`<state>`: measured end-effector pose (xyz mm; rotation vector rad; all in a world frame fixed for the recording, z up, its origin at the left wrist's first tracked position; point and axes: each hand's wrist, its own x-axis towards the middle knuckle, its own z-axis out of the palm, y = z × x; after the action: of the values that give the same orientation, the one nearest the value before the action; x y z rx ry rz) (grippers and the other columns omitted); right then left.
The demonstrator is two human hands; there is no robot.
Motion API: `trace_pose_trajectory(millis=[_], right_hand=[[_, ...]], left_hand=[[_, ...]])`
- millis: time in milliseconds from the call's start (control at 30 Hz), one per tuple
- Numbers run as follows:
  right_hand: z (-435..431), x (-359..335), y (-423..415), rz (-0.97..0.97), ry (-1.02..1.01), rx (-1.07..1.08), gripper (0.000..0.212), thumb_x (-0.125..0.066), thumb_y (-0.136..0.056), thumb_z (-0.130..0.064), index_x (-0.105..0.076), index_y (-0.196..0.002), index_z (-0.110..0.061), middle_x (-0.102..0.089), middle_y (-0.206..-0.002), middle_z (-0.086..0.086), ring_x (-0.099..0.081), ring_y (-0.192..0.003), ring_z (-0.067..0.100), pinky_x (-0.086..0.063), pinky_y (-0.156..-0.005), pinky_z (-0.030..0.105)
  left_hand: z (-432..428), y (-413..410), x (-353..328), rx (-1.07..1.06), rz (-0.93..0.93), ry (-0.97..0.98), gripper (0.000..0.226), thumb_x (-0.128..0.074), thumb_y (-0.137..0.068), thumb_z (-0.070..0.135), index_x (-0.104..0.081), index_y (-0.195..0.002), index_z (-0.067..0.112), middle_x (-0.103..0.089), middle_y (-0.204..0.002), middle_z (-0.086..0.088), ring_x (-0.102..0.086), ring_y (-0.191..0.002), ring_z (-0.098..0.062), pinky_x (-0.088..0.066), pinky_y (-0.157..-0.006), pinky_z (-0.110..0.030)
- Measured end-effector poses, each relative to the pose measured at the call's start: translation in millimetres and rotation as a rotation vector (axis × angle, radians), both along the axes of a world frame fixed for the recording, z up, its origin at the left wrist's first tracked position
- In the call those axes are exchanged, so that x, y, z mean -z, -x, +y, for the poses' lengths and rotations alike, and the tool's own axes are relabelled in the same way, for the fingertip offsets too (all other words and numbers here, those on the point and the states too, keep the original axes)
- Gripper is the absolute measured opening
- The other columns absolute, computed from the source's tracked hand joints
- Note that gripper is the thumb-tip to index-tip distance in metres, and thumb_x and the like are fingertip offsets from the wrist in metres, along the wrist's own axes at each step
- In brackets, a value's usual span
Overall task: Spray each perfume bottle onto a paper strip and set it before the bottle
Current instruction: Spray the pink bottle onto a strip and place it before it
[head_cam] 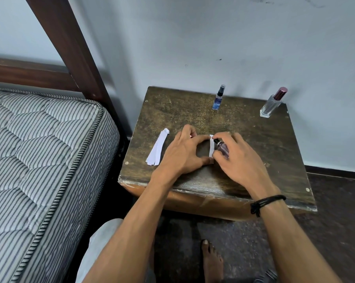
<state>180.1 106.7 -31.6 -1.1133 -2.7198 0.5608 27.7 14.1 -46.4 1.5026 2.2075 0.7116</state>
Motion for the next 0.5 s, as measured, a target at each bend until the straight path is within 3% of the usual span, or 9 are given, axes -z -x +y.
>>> trace_pose_trajectory(millis=[100, 200, 300, 367, 433, 500], right_hand=[[6, -5, -1, 0.116, 0.176, 0.072, 0.035, -0.056, -0.097, -0.03, -0.053, -0.131, -0.04, -0.052, -0.108, -0.005, -0.058, -0.091, 0.019, -0.045, -0.075, 0.037], [13, -12, -4, 0.276, 0.414, 0.162, 0.028, -0.055, -0.1, -0.032, -0.056, -0.125, -0.045, -0.053, -0.096, -0.012, -0.056, -0.089, 0.003, -0.041, -0.073, 0.029], [16, -12, -6, 0.358, 0.532, 0.212, 0.025, -0.056, -0.101, -0.034, -0.058, -0.121, -0.047, -0.054, -0.087, -0.014, -0.053, -0.074, 0.004, -0.038, -0.067, 0.029], [16, -11, -6, 0.401, 0.592, 0.23, 0.025, -0.055, -0.101, -0.033, -0.06, -0.119, -0.05, -0.053, -0.081, -0.013, -0.049, -0.067, 0.007, -0.038, -0.066, 0.031], [16, -11, -6, 0.41, 0.617, 0.236, 0.025, -0.055, -0.101, -0.033, -0.06, -0.118, -0.051, -0.052, -0.079, -0.009, -0.048, -0.065, 0.009, -0.04, -0.066, 0.033], [16, -11, -7, 0.404, 0.618, 0.23, 0.025, -0.055, -0.101, -0.033, -0.06, -0.119, -0.05, -0.052, -0.073, -0.015, -0.048, -0.061, 0.005, -0.039, -0.066, 0.031]], left_hand=[[0, 1, -2, -0.008, -0.057, 0.0, 0.07, -0.079, -0.077, 0.052, -0.054, -0.141, 0.037, -0.033, -0.118, 0.006, -0.04, -0.119, -0.016, -0.04, -0.103, -0.033], [-1, 5, -4, -0.041, -0.237, -0.039, 0.063, -0.081, -0.079, 0.043, -0.057, -0.137, 0.035, -0.035, -0.117, 0.005, -0.044, -0.112, -0.011, -0.039, -0.103, -0.029], [0, 9, -9, -0.117, -0.452, -0.132, 0.045, -0.074, -0.088, 0.025, -0.062, -0.131, 0.032, -0.04, -0.111, 0.004, -0.045, -0.085, 0.001, -0.038, -0.089, -0.012], [0, 9, -14, -0.192, -0.566, -0.185, 0.037, -0.066, -0.092, 0.012, -0.066, -0.125, 0.031, -0.046, -0.116, -0.004, -0.048, -0.09, -0.002, -0.035, -0.083, -0.004], [0, 9, -19, -0.25, -0.676, -0.219, 0.039, -0.056, -0.093, 0.004, -0.068, -0.12, 0.03, -0.049, -0.122, -0.008, -0.051, -0.101, -0.005, -0.04, -0.087, -0.014], [0, 8, -22, -0.288, -0.764, -0.226, 0.041, -0.049, -0.093, 0.002, -0.07, -0.116, 0.029, -0.051, -0.123, -0.008, -0.051, -0.098, -0.008, -0.044, -0.082, -0.024]])
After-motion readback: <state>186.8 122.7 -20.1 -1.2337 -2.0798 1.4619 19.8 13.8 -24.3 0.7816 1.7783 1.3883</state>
